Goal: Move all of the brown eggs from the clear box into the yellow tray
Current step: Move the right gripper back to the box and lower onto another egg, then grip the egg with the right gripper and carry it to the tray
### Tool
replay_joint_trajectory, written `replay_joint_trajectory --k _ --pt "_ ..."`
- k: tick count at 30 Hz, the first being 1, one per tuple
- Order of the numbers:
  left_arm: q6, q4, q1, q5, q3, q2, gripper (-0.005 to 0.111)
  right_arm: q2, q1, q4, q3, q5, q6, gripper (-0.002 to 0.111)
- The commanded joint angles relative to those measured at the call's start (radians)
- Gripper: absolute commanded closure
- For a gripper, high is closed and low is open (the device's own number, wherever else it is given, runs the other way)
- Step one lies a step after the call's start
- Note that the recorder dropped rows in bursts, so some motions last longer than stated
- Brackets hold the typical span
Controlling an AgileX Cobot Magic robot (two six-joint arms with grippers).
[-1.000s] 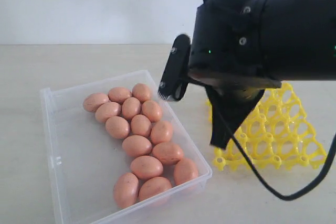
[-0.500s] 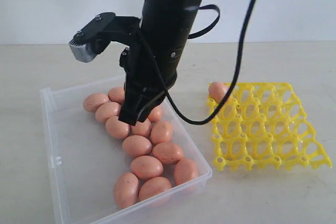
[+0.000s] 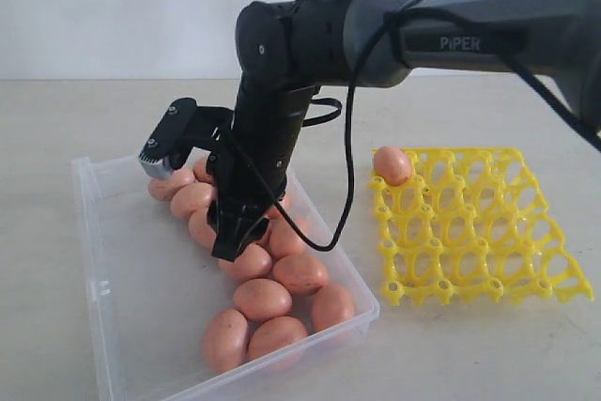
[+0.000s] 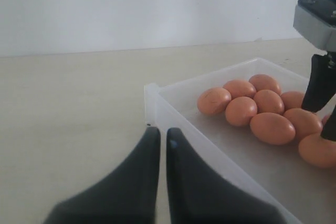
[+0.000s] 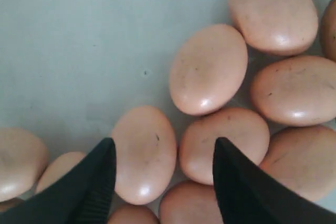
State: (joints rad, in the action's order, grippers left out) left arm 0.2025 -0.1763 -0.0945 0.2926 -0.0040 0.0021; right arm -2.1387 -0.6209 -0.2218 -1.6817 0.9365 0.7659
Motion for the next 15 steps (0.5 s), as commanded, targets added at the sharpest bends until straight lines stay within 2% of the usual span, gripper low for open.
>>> replay_joint_trajectory --k 1,15 --pt "0.001 0.002 -0.006 -0.009 0.004 -0.002 0.103 -0.023 0.002 0.007 -0.005 -0.014 -0.009 0.06" --pt "0.001 0.002 -0.006 -0.009 0.004 -0.002 0.103 -0.077 0.002 0.004 -0.005 0.047 -0.084 0.06"
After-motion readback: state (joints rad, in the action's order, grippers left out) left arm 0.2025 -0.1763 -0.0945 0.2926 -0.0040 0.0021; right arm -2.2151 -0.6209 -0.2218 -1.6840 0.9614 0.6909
